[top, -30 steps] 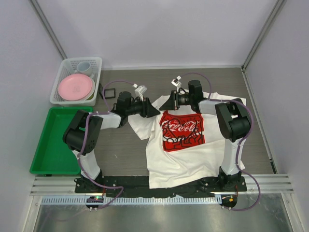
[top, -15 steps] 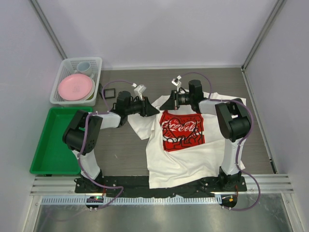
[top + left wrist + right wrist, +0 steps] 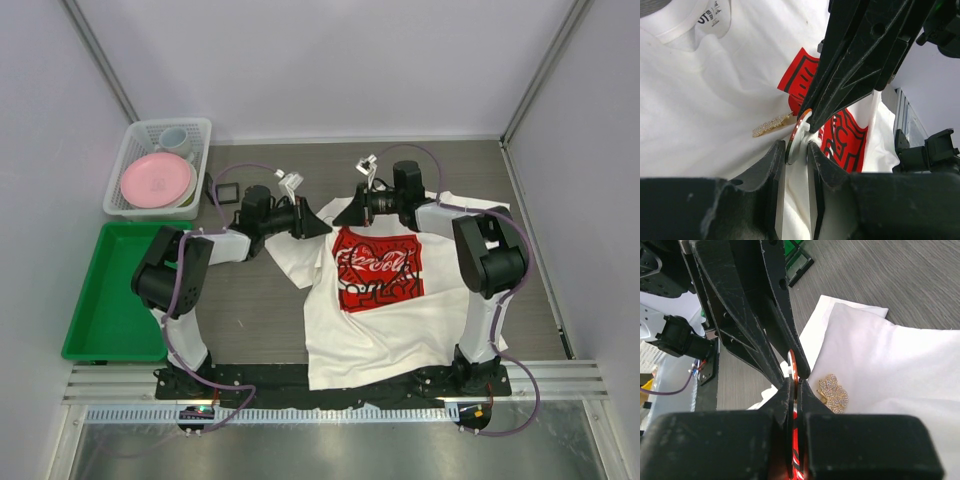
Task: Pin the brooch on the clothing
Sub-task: Pin the brooch onto the flattened clothing.
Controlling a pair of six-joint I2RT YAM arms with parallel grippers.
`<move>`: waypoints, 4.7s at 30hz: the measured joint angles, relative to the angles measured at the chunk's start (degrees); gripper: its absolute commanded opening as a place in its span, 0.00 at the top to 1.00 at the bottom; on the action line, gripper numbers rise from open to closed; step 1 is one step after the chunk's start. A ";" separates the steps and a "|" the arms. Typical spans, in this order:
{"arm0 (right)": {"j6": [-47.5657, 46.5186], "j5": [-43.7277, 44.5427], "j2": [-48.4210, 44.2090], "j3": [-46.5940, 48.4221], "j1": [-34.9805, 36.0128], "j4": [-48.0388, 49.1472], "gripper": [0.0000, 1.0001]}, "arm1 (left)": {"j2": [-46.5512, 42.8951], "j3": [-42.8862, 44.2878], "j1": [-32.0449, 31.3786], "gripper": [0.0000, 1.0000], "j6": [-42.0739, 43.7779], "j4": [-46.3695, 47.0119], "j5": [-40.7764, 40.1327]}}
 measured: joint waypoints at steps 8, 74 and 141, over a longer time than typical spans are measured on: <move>-12.96 -0.02 -1.68 2.64 0.22 -11.43 0.99 | 0.66 0.46 -0.04 0.85 -0.76 -0.39 1.33; -6.71 -0.66 -2.36 4.26 1.09 -12.33 0.99 | 0.09 -1.14 -0.24 0.69 1.07 4.42 3.28; -39.52 2.67 -5.62 8.72 2.69 -34.12 0.99 | 0.13 0.79 0.04 0.89 -2.12 -0.04 5.97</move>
